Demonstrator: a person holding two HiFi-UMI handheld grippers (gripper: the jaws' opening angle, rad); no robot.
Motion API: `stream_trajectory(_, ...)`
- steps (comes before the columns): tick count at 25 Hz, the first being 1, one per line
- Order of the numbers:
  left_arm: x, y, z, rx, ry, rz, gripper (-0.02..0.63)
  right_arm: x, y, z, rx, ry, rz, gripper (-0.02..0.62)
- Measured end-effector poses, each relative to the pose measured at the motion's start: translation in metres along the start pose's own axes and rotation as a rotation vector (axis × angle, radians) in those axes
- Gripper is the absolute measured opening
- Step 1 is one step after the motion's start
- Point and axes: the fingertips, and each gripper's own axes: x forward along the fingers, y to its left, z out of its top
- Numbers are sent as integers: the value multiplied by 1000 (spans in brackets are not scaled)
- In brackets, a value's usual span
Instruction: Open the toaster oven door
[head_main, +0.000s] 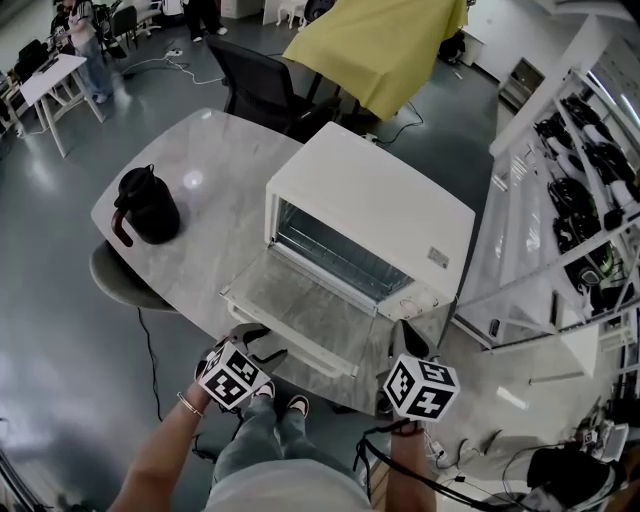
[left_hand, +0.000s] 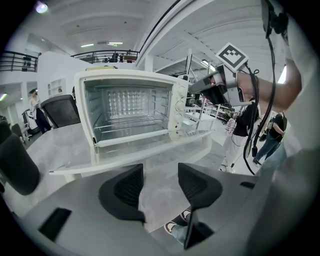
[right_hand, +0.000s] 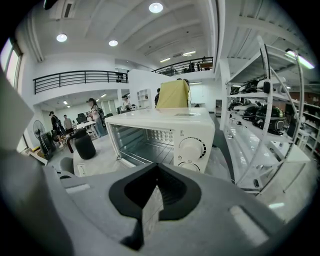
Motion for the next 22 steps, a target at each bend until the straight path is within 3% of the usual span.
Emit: stream_trajectory(22, 16, 4, -19, -153, -19, -31, 219, 15, -3, -21, -4, 61, 7, 5)
